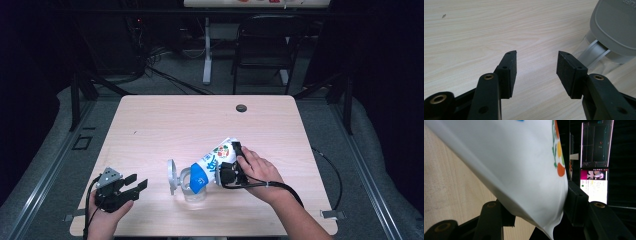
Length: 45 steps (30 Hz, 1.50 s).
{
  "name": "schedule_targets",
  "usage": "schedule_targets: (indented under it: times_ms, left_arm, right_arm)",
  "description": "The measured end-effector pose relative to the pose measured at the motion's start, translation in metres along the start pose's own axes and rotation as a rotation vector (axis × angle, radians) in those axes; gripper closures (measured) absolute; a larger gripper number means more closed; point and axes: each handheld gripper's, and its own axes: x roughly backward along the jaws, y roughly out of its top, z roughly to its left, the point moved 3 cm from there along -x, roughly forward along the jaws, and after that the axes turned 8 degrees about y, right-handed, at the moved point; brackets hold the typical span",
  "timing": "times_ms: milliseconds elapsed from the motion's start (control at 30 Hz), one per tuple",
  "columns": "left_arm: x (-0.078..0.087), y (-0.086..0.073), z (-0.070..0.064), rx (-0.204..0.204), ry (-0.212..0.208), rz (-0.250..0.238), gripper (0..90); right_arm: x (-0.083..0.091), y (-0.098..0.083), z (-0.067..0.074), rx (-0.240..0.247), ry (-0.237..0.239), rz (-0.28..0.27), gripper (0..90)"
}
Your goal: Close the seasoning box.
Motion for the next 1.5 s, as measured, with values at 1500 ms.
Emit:
schedule_targets:
  times_ms: [1500]
  left_arm:
    - [-0.0006,-0.0001,-0.0001,0.002,0.0,0.0,51.2]
  right_arm:
    - [0.0018,0.0011,-0.0021,0.024,-0.015,-0.008,51.3]
